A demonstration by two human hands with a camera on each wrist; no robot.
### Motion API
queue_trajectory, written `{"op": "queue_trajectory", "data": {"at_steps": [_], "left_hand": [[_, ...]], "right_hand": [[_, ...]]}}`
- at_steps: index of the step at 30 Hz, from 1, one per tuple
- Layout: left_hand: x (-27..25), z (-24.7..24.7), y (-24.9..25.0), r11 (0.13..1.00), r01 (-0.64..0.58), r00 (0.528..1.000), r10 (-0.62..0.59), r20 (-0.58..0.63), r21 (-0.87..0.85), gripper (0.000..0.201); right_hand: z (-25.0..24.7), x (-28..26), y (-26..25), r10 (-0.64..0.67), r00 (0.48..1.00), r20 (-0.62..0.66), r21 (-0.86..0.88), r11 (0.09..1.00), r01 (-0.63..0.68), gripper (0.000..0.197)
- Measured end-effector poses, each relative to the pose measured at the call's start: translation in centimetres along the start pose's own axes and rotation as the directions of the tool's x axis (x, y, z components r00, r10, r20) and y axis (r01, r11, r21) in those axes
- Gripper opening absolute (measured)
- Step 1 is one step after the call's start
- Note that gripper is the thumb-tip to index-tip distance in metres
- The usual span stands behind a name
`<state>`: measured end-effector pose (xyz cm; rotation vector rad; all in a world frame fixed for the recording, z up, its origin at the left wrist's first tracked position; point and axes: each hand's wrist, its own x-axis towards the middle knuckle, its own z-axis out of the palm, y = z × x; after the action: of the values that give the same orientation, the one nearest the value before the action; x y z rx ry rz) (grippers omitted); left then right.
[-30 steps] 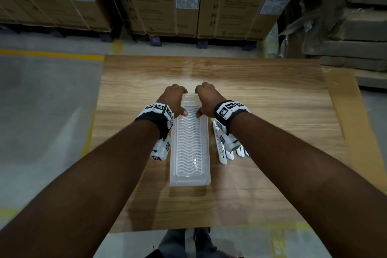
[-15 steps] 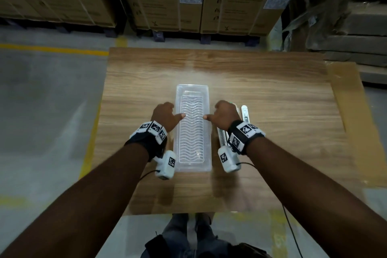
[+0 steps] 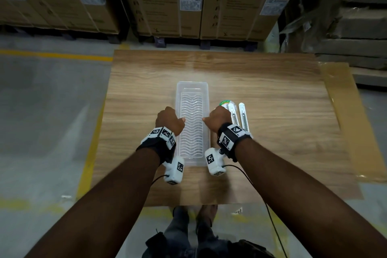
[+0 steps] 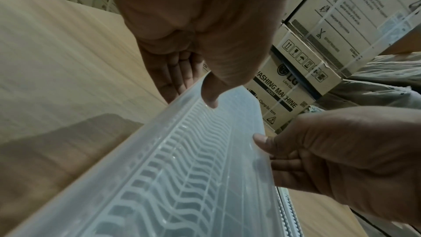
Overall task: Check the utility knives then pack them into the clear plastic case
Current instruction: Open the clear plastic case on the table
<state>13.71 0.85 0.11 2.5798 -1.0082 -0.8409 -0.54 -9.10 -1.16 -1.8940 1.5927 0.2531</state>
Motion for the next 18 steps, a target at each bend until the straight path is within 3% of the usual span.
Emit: {"op": "queue_trajectory", "data": {"at_steps": [8, 11, 14, 18], "left_hand": [[-0.3, 0.0, -0.1, 0.987, 0.071, 0.997, -0.073, -0.007, -0.143, 0.052], [-0.6, 0.1, -0.1, 0.978, 0.099, 0.995, -0.103, -0.011, -0.185, 0.052], [-0.7, 0.0, -0.1, 0.970, 0.116, 0.993, -0.117, 0.007, -0.211, 0.051], [-0.2, -0.1, -0.2, 0.975, 0.112, 0.994, -0.110, 0.021, -0.194, 0.053]], "right_hand": [[0.0, -0.4, 0.1, -0.001, 1.000, -0.008, 0.045, 0.999, 0.001, 0.040], [-0.1, -0.8, 0.4, -0.002, 1.000, -0.009, 0.155, 0.988, 0.004, 0.032], [-0.2, -1.5, 0.6, -0.034, 0.999, -0.016, 0.209, 0.977, 0.037, 0.049], [0.2, -1.6, 0.2, -0.012, 0.999, -0.051, 0.242, 0.970, 0.024, 0.055]]}}
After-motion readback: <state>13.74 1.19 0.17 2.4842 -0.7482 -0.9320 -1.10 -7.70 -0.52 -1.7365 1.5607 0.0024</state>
